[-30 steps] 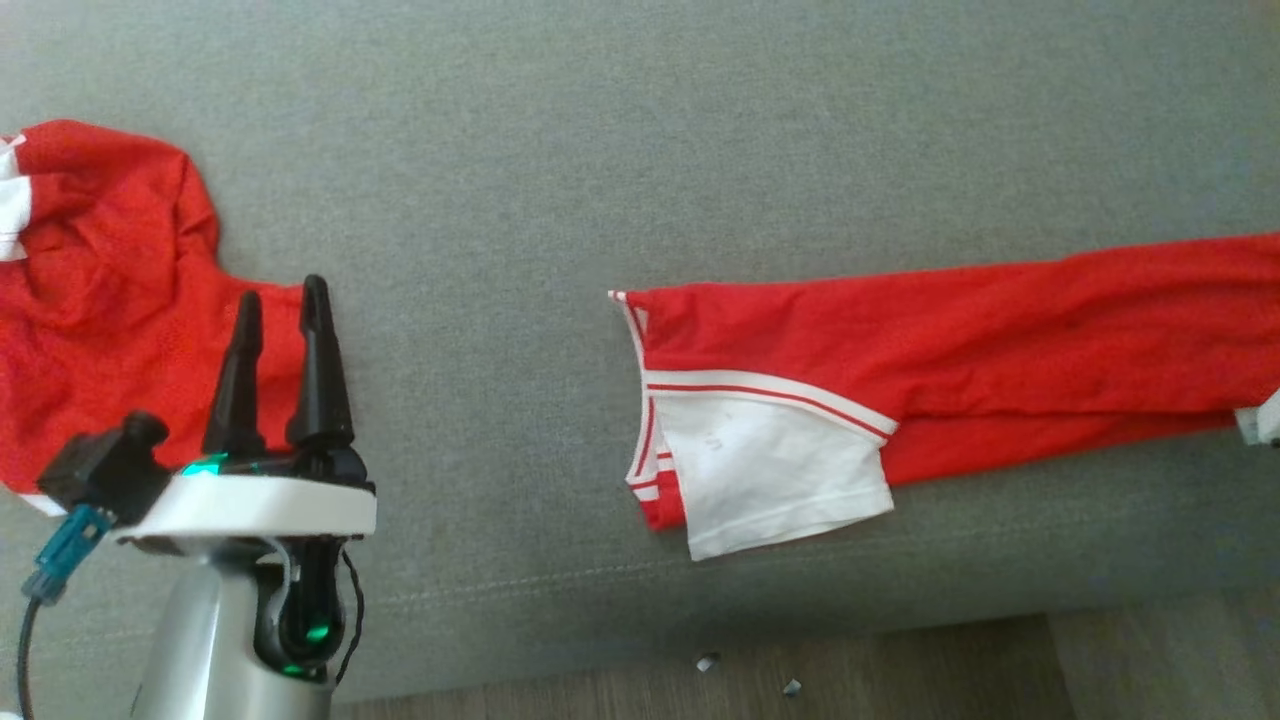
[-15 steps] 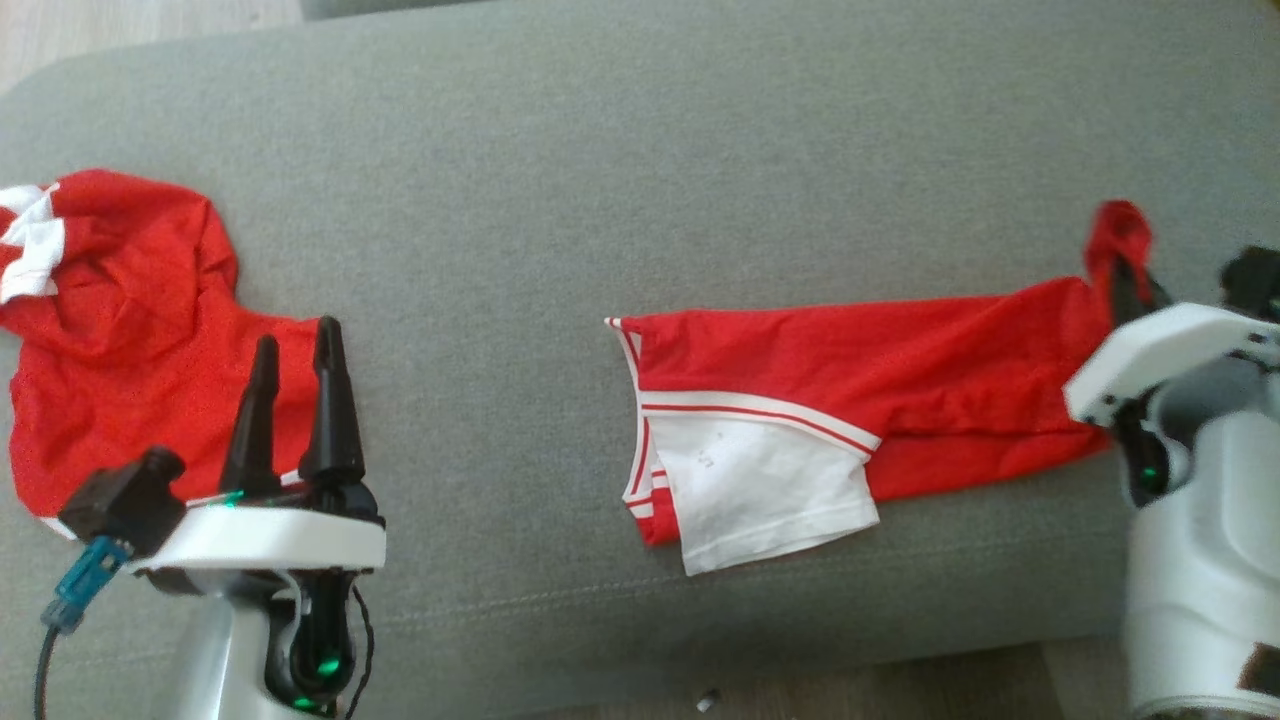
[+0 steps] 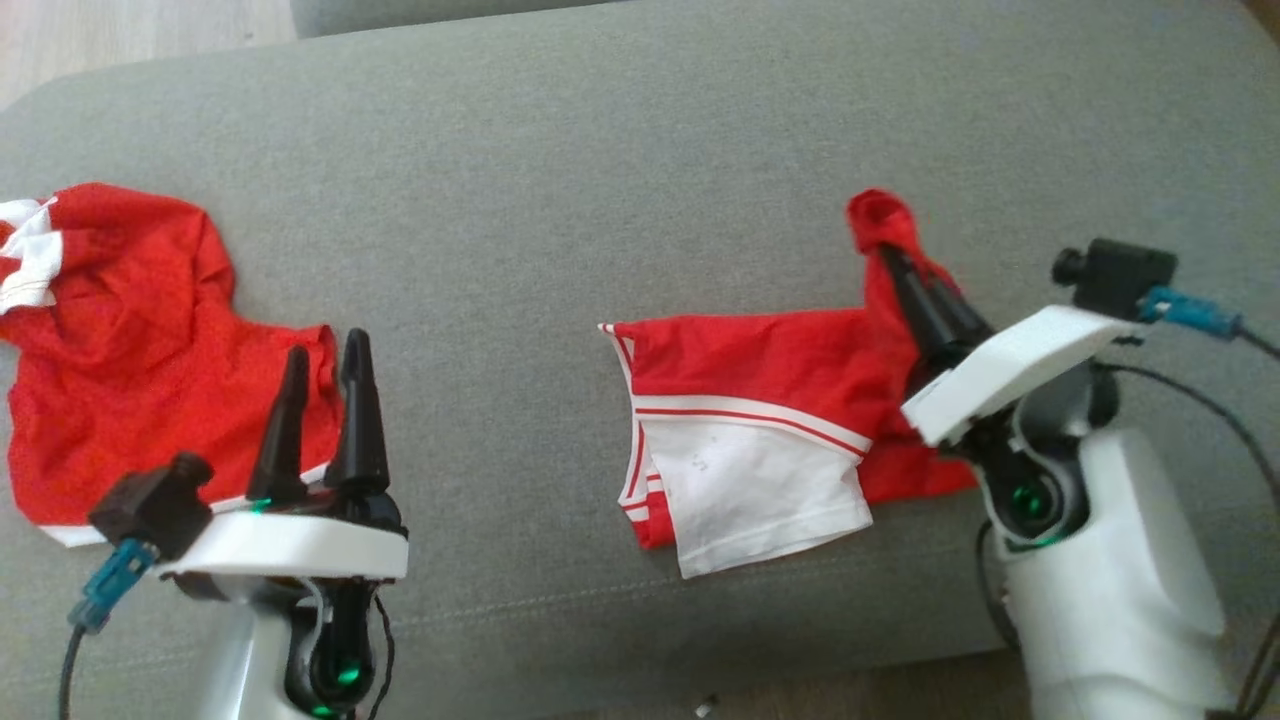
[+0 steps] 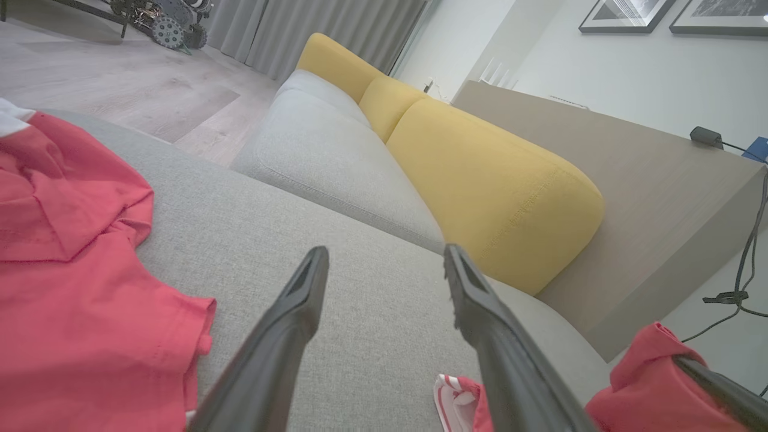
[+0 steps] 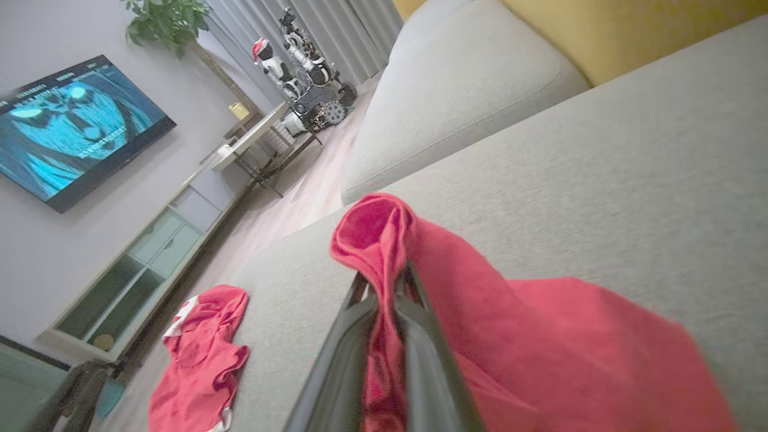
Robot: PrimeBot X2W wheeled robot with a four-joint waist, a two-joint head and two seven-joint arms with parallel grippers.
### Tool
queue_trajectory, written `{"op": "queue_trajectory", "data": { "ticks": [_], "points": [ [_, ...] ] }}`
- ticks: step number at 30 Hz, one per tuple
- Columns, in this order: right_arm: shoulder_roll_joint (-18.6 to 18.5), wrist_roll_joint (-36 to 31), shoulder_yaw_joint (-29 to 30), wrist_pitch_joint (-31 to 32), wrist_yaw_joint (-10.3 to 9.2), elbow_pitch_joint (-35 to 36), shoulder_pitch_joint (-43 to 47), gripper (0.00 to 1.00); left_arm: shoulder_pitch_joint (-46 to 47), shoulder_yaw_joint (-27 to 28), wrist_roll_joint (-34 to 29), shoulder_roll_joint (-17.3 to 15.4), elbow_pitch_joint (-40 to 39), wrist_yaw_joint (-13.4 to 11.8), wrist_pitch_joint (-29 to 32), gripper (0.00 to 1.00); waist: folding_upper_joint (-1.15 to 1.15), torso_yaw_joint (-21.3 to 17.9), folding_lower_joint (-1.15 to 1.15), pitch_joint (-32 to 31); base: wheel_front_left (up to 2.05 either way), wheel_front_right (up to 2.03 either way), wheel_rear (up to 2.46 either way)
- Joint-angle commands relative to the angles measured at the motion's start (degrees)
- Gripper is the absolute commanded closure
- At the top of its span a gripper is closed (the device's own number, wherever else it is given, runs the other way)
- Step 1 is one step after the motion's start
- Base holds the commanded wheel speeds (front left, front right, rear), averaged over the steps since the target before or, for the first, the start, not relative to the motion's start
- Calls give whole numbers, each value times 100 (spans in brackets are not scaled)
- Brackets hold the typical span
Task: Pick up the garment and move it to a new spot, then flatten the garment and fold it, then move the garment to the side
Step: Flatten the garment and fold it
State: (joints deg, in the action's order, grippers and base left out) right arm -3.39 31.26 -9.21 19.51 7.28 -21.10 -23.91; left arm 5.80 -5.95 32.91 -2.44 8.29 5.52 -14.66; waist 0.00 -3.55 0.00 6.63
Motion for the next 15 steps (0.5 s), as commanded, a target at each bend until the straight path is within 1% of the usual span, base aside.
{"op": "queue_trajectory", "data": {
  "ticks": [1,4,8,15],
  "points": [
    [50,229,-301,-104,21,293,-38,100,140,136,32,-43,-145,-32,-34,0,0,34,0,12,0,0,0],
    [50,513,-601,-303,21,217,43,100,165,129,23,-43,-141,-37,-34,0,0,95,0,66,0,0,0],
    [50,923,-1073,-655,21,-110,51,100,218,93,5,-43,-135,-35,-34,0,0,198,0,165,0,0,0],
    [51,1346,-1848,-1506,21,-967,-153,100,315,-20,46,-43,-84,-34,-34,0,0,391,0,378,0,0,0]
  ]
}}
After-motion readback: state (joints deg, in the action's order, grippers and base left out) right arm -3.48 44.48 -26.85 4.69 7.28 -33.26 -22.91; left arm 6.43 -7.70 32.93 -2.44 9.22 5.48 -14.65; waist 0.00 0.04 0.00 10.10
